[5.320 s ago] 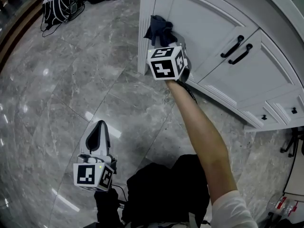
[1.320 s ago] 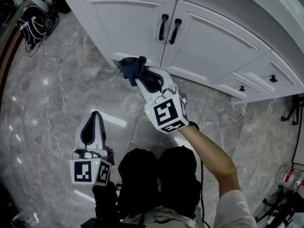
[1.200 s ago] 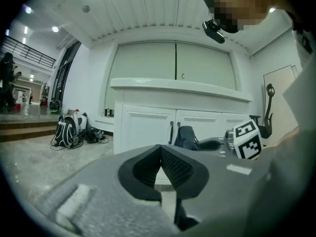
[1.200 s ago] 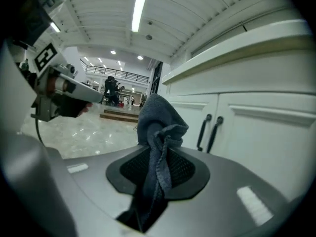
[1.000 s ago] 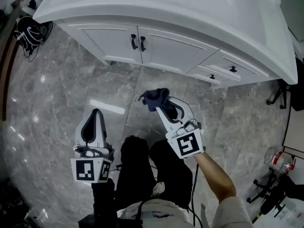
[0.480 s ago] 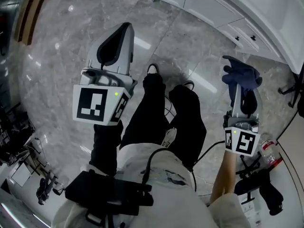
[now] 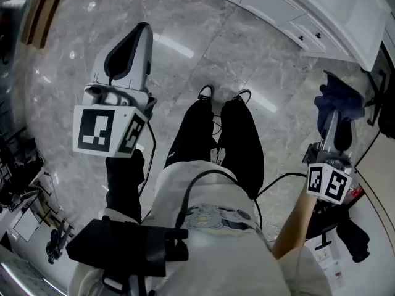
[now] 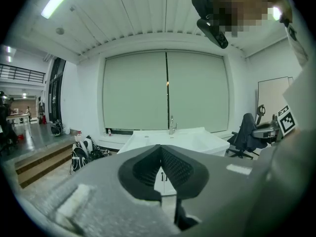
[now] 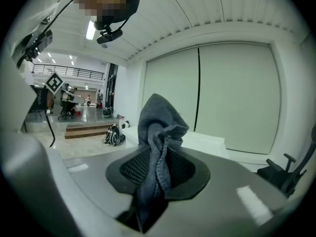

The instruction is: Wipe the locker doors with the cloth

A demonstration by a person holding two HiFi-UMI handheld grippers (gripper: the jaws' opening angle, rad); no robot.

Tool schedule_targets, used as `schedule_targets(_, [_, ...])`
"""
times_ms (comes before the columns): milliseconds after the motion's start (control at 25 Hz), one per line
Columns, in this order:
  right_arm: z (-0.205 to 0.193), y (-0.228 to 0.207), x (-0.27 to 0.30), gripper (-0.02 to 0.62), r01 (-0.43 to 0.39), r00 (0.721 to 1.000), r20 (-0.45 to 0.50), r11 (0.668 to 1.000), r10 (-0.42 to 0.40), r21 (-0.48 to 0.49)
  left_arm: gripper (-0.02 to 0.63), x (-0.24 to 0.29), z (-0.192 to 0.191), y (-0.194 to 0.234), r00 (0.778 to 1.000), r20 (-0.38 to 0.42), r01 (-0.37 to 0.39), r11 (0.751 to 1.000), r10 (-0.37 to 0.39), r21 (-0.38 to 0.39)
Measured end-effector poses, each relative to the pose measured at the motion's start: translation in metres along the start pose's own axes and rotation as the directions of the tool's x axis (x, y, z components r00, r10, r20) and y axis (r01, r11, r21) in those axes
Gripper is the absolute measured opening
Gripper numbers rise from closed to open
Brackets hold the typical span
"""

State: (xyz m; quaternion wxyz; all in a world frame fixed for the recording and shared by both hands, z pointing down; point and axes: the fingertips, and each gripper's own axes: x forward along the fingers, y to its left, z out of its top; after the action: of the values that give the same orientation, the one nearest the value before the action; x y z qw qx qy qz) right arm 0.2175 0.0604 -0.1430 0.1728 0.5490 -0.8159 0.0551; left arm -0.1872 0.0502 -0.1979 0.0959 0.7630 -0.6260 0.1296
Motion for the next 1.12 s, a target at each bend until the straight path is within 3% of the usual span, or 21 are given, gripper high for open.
schedule_targets(200, [0.026, 0.020, -0.053, 0.094, 0.137, 0.989, 0.043, 0.988, -0.140, 0.066, 0.002, -0.027, 0.029, -0.003, 0.995, 0.066, 0.073, 0.997, -0.072, -0.011])
schedule_targets(320, [0.038, 0.028, -0.080, 0.095, 0.166, 0.983, 0.059, 0.982, -0.171, 0.091, 0.002, -0.042, 0.048, -0.013, 0.989, 0.085, 0.121, 0.993, -0.121, -0.001])
schedule_targets(560, [0.042, 0.023, -0.108, 0.095, 0.146, 0.987, 0.059, 0.985, -0.152, 0.097, 0.002, -0.050, 0.063, -0.029, 0.987, 0.093, 0.131, 0.991, -0.133, 0.023])
schedule_targets(800, [0.032, 0.009, -0.144, 0.095, 0.154, 0.987, 0.034, 0.986, -0.156, 0.061, 0.002, -0.056, 0.031, -0.067, 0.991, 0.048, 0.127, 0.991, -0.126, -0.028])
schedule_targets(1120, [0.046, 0.013, -0.141, 0.094, 0.126, 0.986, 0.096, 0.987, -0.136, 0.101, 0.002, -0.052, 0.046, -0.115, 0.985, 0.063, 0.165, 0.986, -0.163, -0.017])
